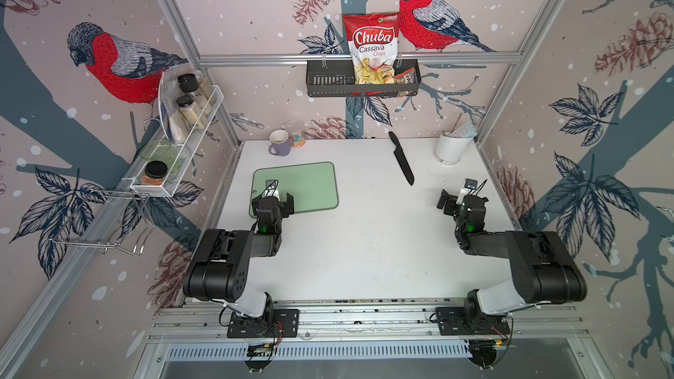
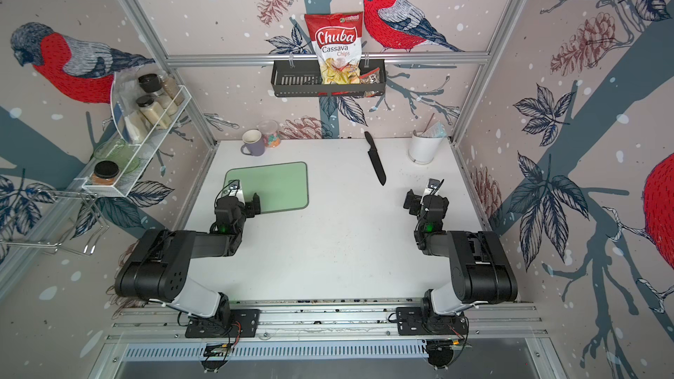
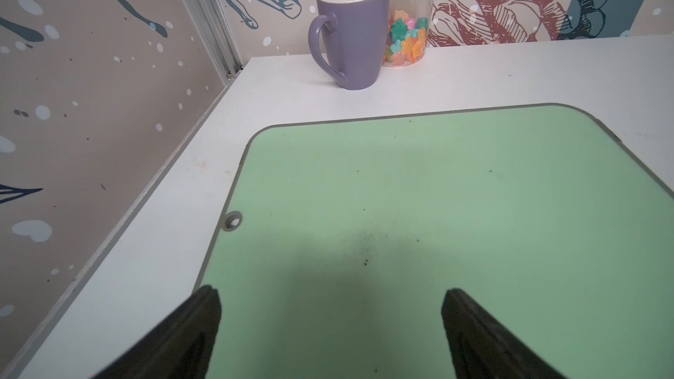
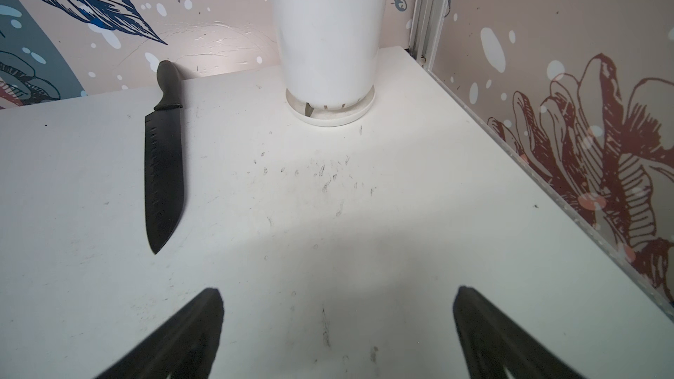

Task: Align the knife with the edge of the cutting board
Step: Move the work surface to the center of the board.

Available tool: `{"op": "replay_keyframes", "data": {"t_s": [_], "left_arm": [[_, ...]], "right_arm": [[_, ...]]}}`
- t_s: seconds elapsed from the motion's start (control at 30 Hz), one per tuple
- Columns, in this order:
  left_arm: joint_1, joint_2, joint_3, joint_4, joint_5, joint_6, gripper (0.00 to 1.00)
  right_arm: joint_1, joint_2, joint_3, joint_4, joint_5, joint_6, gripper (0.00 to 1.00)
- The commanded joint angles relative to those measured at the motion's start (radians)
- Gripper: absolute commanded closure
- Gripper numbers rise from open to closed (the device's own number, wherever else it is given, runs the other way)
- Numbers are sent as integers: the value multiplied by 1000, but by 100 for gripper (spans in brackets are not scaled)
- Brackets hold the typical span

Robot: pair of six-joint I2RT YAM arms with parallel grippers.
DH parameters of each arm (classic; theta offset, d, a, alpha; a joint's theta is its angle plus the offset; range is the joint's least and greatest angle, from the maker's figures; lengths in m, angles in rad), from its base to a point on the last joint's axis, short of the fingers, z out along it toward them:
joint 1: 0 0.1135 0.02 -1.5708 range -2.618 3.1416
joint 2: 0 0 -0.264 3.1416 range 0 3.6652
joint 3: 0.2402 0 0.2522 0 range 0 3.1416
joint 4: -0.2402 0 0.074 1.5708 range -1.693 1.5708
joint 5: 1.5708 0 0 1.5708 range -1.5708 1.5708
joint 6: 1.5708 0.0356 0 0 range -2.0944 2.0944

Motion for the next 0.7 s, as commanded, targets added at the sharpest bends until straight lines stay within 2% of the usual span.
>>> {"op": "replay_keyframes", "data": {"t_s": [0.0,0.07,0.1,0.13,0.17,0.2,0.23,0.27,0.3,0.33,0.37,0.4,0.43,0.47,0.53,0.67], "left_arm": [[-40,-26,-61,113,-224,-22,3],[-60,-79,-107,178,-229,16,3],[-91,-118,-116,171,-264,46,3],[-118,-179,-119,145,-301,73,3],[-141,-246,-119,113,-310,84,3],[-147,-319,-110,47,-332,43,3],[-146,-385,-84,-62,-422,-98,3],[-140,-458,-36,-239,-521,-280,4],[-118,-518,8,-477,-498,-475,4],[-61,-558,43,-644,-410,-559,4],[-2,-569,59,-718,-323,-598,4],[40,-563,71,-753,-263,-598,4],[60,-549,86,-777,-251,-583,4],[65,-528,122,-818,-253,-564,4],[69,-448,205,-922,-259,-533,4],[125,-246,383,-1077,-188,-540,4]], "right_arm": [[-4,-3,3,14,-14,6,0],[-2,-4,3,13,-10,4,0],[9,-10,4,22,34,4,0],[39,-29,11,21,149,-2,0],[98,-74,48,-45,326,-20,0],[173,-133,111,-189,470,-51,0],[224,-187,189,-324,521,-53,0],[252,-230,252,-486,510,-21,0],[258,-250,295,-594,433,29,0],[248,-252,312,-641,340,115,0],[225,-252,314,-648,249,219,0],[183,-233,312,-651,70,341,0],[149,-203,320,-650,-76,426,0],[139,-169,348,-671,-159,495,0],[183,-92,427,-759,-182,567,0],[419,38,557,-833,-4,543,0]]}}
